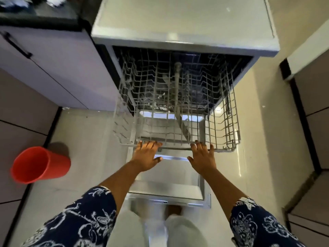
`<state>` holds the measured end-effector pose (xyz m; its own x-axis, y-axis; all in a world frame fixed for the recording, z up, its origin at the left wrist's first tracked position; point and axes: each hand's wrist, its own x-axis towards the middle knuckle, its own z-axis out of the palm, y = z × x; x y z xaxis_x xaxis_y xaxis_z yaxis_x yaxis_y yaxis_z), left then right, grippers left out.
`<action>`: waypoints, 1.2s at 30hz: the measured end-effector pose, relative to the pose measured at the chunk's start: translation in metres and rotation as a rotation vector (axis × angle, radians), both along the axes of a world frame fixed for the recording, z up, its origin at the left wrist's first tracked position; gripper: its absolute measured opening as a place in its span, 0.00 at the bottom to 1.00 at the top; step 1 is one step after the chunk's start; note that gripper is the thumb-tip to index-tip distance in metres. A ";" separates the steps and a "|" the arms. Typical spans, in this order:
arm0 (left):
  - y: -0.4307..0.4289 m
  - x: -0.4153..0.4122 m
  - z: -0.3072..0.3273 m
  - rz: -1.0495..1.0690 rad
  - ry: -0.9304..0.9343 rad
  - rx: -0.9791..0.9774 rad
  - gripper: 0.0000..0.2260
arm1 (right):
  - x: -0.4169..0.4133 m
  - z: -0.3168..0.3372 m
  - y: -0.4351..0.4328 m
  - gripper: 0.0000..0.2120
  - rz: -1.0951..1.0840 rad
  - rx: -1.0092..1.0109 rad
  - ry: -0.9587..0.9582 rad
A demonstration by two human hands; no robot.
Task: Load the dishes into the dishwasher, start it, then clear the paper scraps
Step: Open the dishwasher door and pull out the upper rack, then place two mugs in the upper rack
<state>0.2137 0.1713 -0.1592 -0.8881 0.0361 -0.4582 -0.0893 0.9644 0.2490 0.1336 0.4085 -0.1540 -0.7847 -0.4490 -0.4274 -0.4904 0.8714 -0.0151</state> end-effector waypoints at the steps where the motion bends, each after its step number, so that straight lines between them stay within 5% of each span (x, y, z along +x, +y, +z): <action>1: -0.005 0.001 0.013 0.030 -0.027 0.032 0.35 | 0.002 0.010 -0.008 0.28 0.003 0.000 0.002; 4: -0.034 0.013 0.049 0.183 0.083 0.101 0.40 | 0.002 0.044 -0.045 0.27 -0.006 -0.084 0.015; 10: -0.192 0.026 0.117 0.546 0.603 0.104 0.21 | -0.038 0.094 -0.204 0.17 0.087 -0.405 0.230; 13: -0.308 0.009 0.144 0.672 0.610 0.167 0.25 | -0.055 0.128 -0.314 0.19 0.083 -0.574 0.236; 17: -0.447 -0.020 0.196 0.683 0.696 0.123 0.16 | -0.071 0.175 -0.455 0.23 -0.018 -0.758 0.213; 21: -0.537 -0.055 0.224 0.686 0.654 0.123 0.18 | -0.091 0.217 -0.550 0.15 -0.067 -0.835 0.176; 31: -0.625 -0.147 0.235 0.832 0.600 0.501 0.24 | -0.193 0.247 -0.662 0.20 -0.140 -0.818 0.059; 36: -0.630 -0.169 0.219 0.793 0.653 0.395 0.23 | -0.208 0.241 -0.671 0.19 -0.069 -0.845 0.077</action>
